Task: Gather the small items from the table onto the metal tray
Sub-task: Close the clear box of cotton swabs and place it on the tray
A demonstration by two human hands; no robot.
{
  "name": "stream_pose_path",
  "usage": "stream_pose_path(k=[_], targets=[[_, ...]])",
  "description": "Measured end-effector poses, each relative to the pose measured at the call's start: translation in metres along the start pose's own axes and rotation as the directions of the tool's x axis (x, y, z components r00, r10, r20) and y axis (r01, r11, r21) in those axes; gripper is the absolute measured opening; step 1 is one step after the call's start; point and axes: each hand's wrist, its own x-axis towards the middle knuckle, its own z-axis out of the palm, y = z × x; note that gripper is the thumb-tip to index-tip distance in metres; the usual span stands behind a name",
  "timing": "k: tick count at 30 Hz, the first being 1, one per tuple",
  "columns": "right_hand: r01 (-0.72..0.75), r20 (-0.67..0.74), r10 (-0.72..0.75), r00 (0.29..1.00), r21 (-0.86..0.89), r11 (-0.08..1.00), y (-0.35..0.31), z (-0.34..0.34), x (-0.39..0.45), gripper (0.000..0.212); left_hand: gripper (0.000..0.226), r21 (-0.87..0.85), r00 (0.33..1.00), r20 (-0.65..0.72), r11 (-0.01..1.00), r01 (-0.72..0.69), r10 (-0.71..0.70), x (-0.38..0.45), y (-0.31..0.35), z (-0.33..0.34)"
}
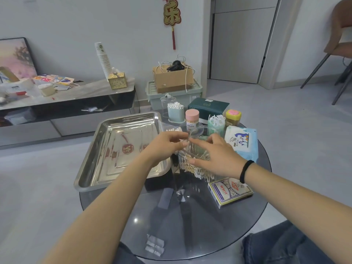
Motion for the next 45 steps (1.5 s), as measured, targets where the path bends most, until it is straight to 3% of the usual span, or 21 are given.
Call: stream_pose_path(k=[15, 23, 28, 35, 40, 45], targets=[[0.087, 0.119, -0.075, 0.990, -0.101, 0.991, 0.006, -0.004, 0.002, 0.069, 0.042, -0.070, 0.988, 0.031, 0.986, 0.154, -0.153, 0.004, -0.004, -0.007], [0.163, 0.056, -0.154, 0.987, -0.240, 0.957, 0.010, 0.003, 0.003, 0.065, 0.041, 0.075, 0.995, 0.004, 0.992, 0.099, -0.100, 0.005, -0.003, -0.004], [0.161, 0.087, -0.152, 0.984, -0.102, 0.982, 0.014, -0.003, 0.010, 0.066, 0.041, 0.026, 0.999, 0.020, 0.999, 0.036, -0.037, -0.005, -0.008, -0.006], [0.205, 0.043, -0.224, 0.974, 0.262, 0.943, 0.002, -0.043, 0.028, 0.053, 0.065, 0.011, 0.964, 0.245, 0.994, -0.107, 0.101, -0.018, 0.003, -0.036], [0.261, 0.044, -0.286, 0.957, 0.293, 0.920, -0.029, -0.048, 0.059, 0.051, 0.051, -0.012, 0.992, 0.040, 0.992, -0.123, 0.124, -0.019, -0.004, -0.076], [0.294, 0.075, -0.309, 0.948, 0.169, 0.941, -0.063, -0.017, 0.118, 0.063, 0.052, 0.047, 0.983, -0.175, 0.998, -0.050, 0.058, -0.007, -0.042, -0.120]])
